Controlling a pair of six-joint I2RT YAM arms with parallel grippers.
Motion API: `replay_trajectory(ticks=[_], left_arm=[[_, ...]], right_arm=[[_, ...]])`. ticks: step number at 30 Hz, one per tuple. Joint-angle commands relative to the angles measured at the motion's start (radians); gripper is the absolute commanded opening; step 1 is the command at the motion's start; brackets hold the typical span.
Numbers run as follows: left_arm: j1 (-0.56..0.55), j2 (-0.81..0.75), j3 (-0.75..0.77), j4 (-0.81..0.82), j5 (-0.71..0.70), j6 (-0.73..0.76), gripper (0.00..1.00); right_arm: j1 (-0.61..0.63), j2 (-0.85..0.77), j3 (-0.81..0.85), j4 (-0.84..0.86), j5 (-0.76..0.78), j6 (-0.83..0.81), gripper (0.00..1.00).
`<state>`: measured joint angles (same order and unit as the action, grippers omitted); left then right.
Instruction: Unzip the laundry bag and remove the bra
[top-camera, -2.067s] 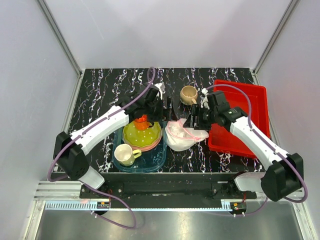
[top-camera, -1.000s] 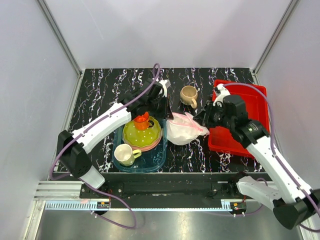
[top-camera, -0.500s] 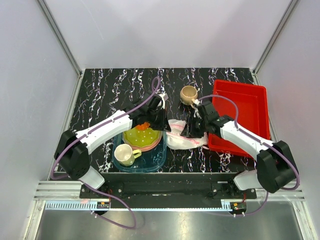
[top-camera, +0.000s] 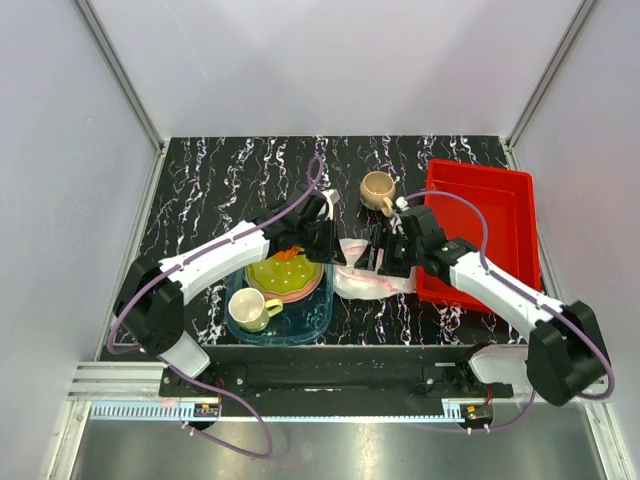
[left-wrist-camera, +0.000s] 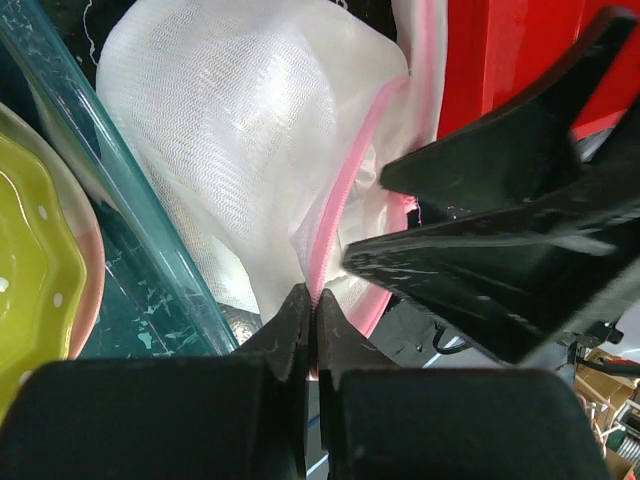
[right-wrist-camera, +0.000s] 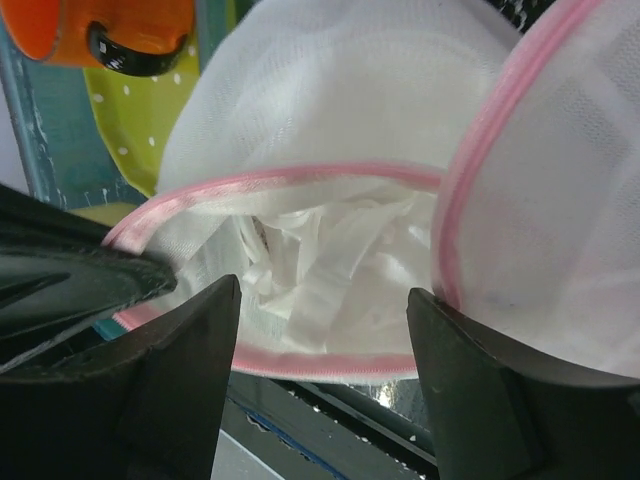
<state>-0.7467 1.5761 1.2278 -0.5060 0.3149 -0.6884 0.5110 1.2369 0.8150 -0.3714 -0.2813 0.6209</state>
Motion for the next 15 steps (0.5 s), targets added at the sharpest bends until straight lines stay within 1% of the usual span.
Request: replay_trajectory(ticks=[1, 6, 7, 8, 9, 10, 15], left_arm=[[-0.005, -0.005, -0.004, 0.049, 0.020, -0.010, 0.00], [-0.005, -0.021, -0.001, 0.047, 0.015, -0.013, 0.00], [-0.005, -0.019, -0.002, 0.047, 0.015, -0.014, 0.00], [-0.005, -0.022, 0.001, 0.049, 0.015, -0.013, 0.00], [-0.005, -0.025, 0.002, 0.047, 0.015, -0.013, 0.00], [-0.005, -0.025, 0.002, 0.047, 0.012, -0.011, 0.00], [-0.005, -0.019, -0.010, 0.046, 0.001, -0.005, 0.00]], right_arm=[[0.041, 0.099, 0.033, 0.072, -0.032, 0.017, 0.75], [0.046, 0.202, 0.027, 0.109, -0.016, 0.008, 0.72], [0.046, 0.206, 0.035, 0.100, -0.013, 0.002, 0.59], [0.046, 0.197, 0.055, 0.091, 0.000, -0.013, 0.43], [0.046, 0.182, 0.065, 0.063, 0.013, -0.018, 0.16], [0.046, 0.133, 0.087, 0.043, 0.027, -0.023, 0.00], [0.046, -0.066, 0.168, -0.092, 0.085, -0.061, 0.00]])
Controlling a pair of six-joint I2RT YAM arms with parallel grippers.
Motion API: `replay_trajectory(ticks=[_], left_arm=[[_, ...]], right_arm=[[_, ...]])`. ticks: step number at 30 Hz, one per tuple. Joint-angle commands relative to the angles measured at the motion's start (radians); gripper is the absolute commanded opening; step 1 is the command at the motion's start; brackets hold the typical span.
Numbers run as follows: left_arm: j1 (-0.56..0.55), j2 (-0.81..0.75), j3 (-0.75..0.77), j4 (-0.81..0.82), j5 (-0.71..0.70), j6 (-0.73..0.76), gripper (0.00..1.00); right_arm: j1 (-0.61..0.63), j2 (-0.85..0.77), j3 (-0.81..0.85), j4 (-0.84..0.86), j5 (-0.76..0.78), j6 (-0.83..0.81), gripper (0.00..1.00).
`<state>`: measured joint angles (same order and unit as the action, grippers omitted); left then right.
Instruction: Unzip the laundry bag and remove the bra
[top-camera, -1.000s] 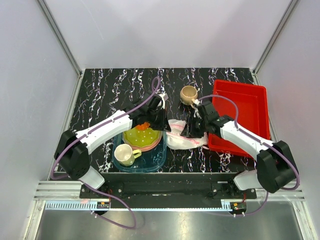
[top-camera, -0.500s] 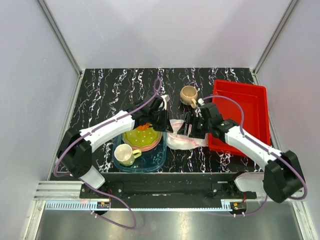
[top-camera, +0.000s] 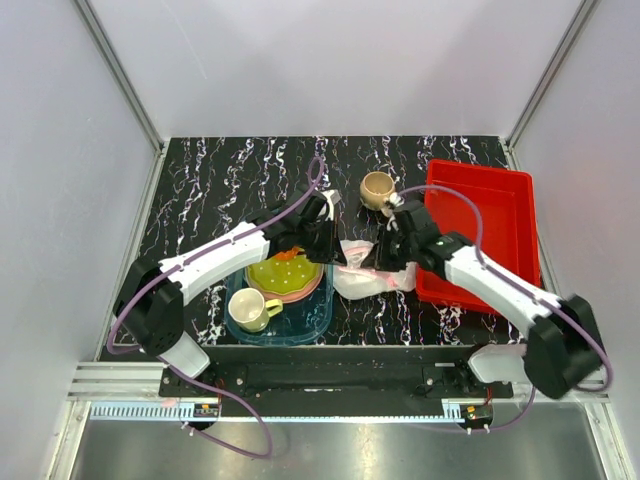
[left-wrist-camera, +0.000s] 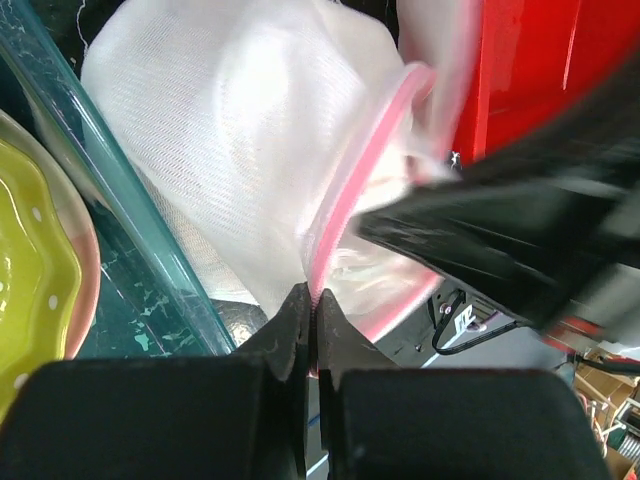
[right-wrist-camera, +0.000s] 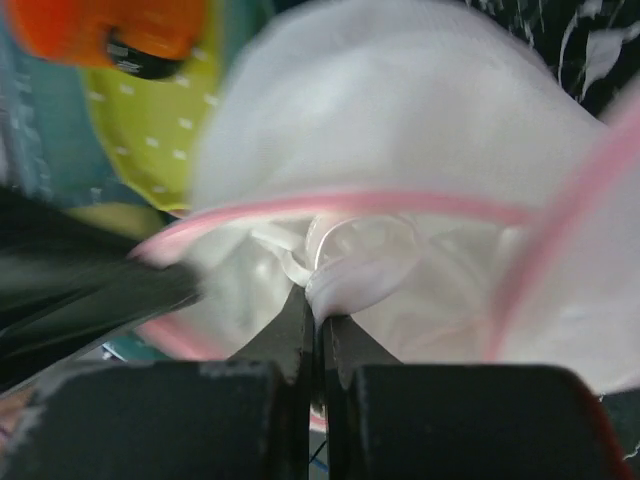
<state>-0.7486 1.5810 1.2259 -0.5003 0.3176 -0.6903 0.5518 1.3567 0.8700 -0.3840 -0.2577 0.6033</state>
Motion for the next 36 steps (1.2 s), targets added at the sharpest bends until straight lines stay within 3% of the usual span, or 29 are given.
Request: replay_trajectory(ticks=[1, 7, 12, 17, 20, 25, 29, 36], left_arm=[[-0.003, -0.018, -0.012, 0.040, -0.002, -0.003, 0.00], [-0.005, 0.010, -0.054, 0.066, 0.018, -0.012, 0.00], [-0.005, 0.022, -0.066, 0.072, 0.026, -0.022, 0.00], [-0.005, 0.013, -0.055, 0.074, 0.023, -0.015, 0.00], [-0.005, 0.008, -0.054, 0.065, 0.012, -0.021, 0.00], [-0.005, 0.008, -0.043, 0.066, 0.023, -0.023, 0.00], [-0.005, 0.002, -0.042, 0.078, 0.029, -0.029, 0.00], [-0.015, 0.013, -0.002, 0.086, 0.060, -0.032, 0.00]], right_arm=[[0.004, -0.244, 0.135, -0.096, 0.067, -0.043, 0.00], [0.005, -0.404, 0.152, -0.105, 0.081, 0.004, 0.00], [0.004, -0.444, 0.178, -0.082, 0.115, 0.032, 0.00], [0.003, -0.485, 0.309, -0.107, 0.308, -0.045, 0.00], [0.002, -0.456, 0.441, -0.147, 0.440, -0.117, 0.00], [0.002, -0.312, 0.705, -0.197, 0.457, -0.206, 0.00], [-0.004, -0.258, 0.803, -0.204, 0.596, -0.263, 0.00], [-0.065, -0.214, 0.923, -0.197, 0.646, -0.326, 0.00]])
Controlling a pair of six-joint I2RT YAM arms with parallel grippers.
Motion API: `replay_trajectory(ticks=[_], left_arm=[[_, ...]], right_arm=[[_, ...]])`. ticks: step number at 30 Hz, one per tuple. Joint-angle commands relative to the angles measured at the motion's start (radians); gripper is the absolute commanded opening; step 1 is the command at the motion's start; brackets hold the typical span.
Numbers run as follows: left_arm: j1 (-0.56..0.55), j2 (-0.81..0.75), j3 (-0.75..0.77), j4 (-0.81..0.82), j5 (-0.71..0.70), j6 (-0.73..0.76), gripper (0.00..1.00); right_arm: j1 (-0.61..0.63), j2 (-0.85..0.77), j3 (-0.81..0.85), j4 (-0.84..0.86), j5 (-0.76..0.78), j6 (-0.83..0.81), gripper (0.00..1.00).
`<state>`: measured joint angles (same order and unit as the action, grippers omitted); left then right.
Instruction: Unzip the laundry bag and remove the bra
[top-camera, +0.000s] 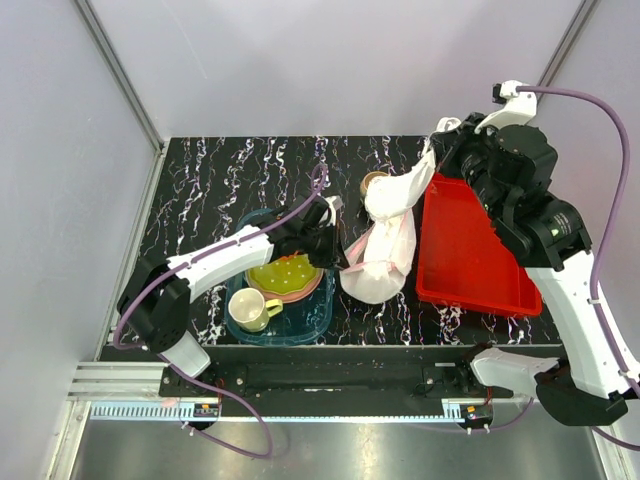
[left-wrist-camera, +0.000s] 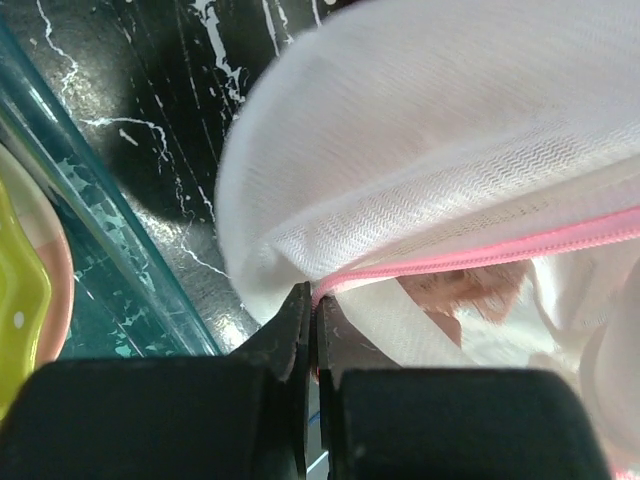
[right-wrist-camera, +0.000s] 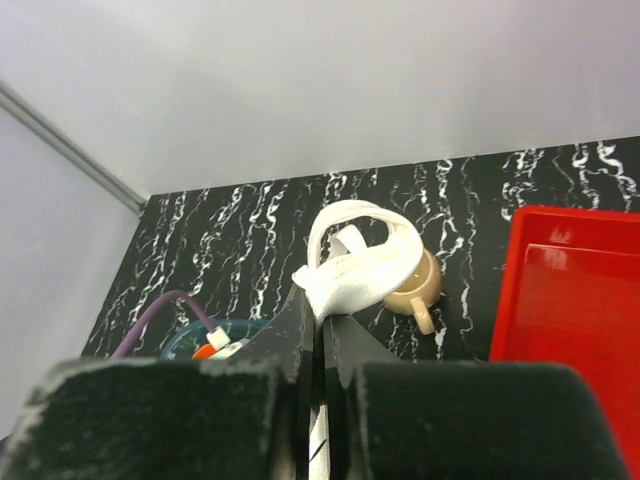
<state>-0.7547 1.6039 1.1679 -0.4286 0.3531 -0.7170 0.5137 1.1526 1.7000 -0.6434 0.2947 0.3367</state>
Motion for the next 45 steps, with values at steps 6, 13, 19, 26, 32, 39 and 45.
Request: replay_trajectory(ticks=[6, 13, 19, 26, 32, 39, 45], left_arm=[[-0.046, 0.045, 0.084, 0.017, 0.027, -0.001, 0.00], [-0.109, 0.106, 0.130, 0.039, 0.023, -0.018, 0.00], [-0.132, 0.137, 0.187, 0.054, 0.037, -0.033, 0.00], [-0.133, 0.156, 0.211, 0.028, 0.026, -0.019, 0.00], [-0.132, 0.097, 0.162, 0.005, -0.023, -0.002, 0.00], [-0.130, 0.068, 0.151, -0.006, -0.017, -0.001, 0.00], [-0.130, 0.036, 0.144, -0.006, -0.028, -0.004, 0.00]], right_arm=[[-0.037, 0.007, 0.110, 0.082, 0.084, -0.036, 0.00], [-0.037, 0.007, 0.057, 0.181, -0.091, 0.080, 0.00], [-0.035, 0.044, -0.042, 0.281, -0.292, 0.212, 0.00], [-0.037, 0.016, 0.012, 0.225, -0.212, 0.144, 0.00], [-0.084, -0.011, 0.027, 0.156, 0.155, -0.073, 0.00], [-0.317, 0.004, -0.120, 0.119, 0.132, -0.035, 0.00], [-0.448, 0.025, -0.293, 0.126, 0.147, 0.005, 0.00]])
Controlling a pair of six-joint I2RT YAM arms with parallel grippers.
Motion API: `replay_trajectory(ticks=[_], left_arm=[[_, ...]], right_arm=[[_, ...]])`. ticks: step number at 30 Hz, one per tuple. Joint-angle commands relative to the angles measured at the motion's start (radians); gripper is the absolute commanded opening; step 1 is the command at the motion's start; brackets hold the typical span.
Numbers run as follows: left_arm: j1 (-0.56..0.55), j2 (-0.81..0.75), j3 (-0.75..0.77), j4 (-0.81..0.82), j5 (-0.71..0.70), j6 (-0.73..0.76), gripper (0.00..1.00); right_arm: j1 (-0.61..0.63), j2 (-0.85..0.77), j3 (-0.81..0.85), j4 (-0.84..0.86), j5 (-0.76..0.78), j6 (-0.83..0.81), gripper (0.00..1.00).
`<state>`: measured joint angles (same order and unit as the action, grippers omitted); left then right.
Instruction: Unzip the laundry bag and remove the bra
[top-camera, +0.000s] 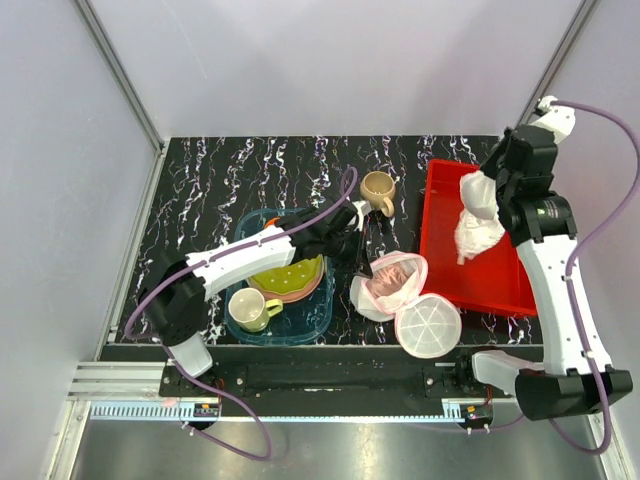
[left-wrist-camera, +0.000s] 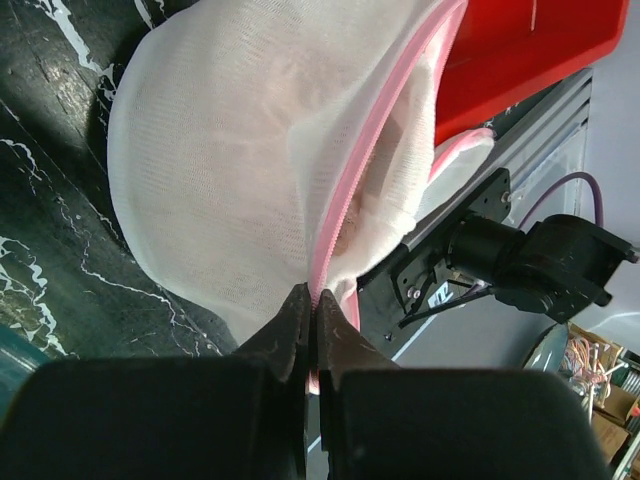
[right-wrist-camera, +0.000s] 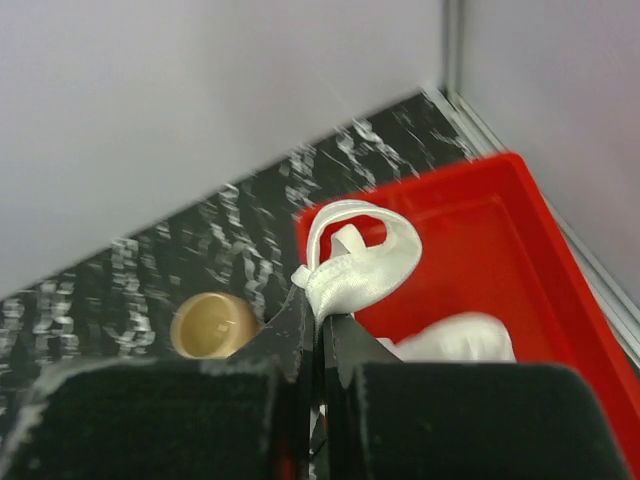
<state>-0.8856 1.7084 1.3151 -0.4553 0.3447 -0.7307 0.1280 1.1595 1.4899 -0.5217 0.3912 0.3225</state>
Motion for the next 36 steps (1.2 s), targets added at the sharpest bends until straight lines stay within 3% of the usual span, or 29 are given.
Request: replay_trajectory(ticks=[1, 2, 3, 4, 5, 7, 9, 11, 14, 16, 17, 19, 21, 23, 26, 32, 36], left_arm=[[0.000, -0.072, -0.007, 0.020, -0.021, 0.011, 0.00], [0.000, -0.070, -0.007, 0.020, -0.021, 0.013, 0.00], [0.000, -0.072, -0.008, 0.020, -0.021, 0.013, 0.00], [0.000, -0.072, -0.013, 0.020, -0.021, 0.013, 0.00], [0.000, -0.069, -0.016, 0.021, -0.021, 0.013, 0.00], [0.000, -0.072, -0.025, 0.020, -0.029, 0.014, 0.00], [0.000, -0.069, -0.027, 0.020, -0.032, 0.016, 0.00], [0.000, -0.066, -0.028, 0.018, -0.036, 0.019, 0.00], [0.002, -0.064, -0.037, 0.017, -0.042, 0.020, 0.00], [0.002, -0.062, -0.046, 0.017, -0.052, 0.022, 0.00], [0.005, -0.062, -0.048, 0.014, -0.056, 0.022, 0.00], [0.008, -0.064, -0.059, 0.014, -0.059, 0.024, 0.00], [0.014, -0.066, -0.059, 0.009, -0.062, 0.025, 0.00], [0.022, -0.070, -0.060, 0.007, -0.069, 0.028, 0.00], [0.025, -0.064, -0.060, 0.009, -0.078, 0.028, 0.00], [0.031, -0.053, -0.054, 0.017, -0.075, 0.016, 0.00], [0.033, -0.064, -0.053, 0.017, -0.081, 0.017, 0.00]], right_arm=[[-0.071, 0.026, -0.111, 0.032, 0.069, 0.020, 0.00], [-0.083, 0.046, -0.156, 0.038, 0.081, 0.020, 0.00], [-0.105, 0.063, -0.169, 0.040, 0.077, 0.021, 0.07], [-0.110, 0.081, -0.169, 0.016, 0.057, 0.023, 0.29], [-0.110, 0.112, -0.149, -0.009, 0.017, 0.036, 0.75], [-0.111, 0.124, -0.128, -0.050, -0.058, 0.052, 0.94], [-0.111, 0.094, -0.137, -0.047, -0.194, 0.102, 1.00], [-0.108, 0.039, -0.186, -0.020, -0.361, 0.134, 0.94], [-0.081, -0.032, -0.287, 0.005, -0.541, 0.176, 0.61], [-0.042, -0.066, -0.373, 0.009, -0.581, 0.190, 0.30], [0.019, -0.090, -0.400, 0.009, -0.583, 0.194, 0.20], [0.079, -0.101, -0.459, 0.006, -0.592, 0.194, 0.11], [0.162, -0.096, -0.491, 0.006, -0.635, 0.205, 0.13], [0.246, -0.095, -0.543, 0.014, -0.626, 0.233, 0.25], [0.301, -0.083, -0.608, 0.045, -0.571, 0.271, 0.29], [0.326, 0.005, -0.698, 0.143, -0.528, 0.283, 0.25], [0.332, 0.081, -0.706, 0.160, -0.483, 0.263, 0.42]])
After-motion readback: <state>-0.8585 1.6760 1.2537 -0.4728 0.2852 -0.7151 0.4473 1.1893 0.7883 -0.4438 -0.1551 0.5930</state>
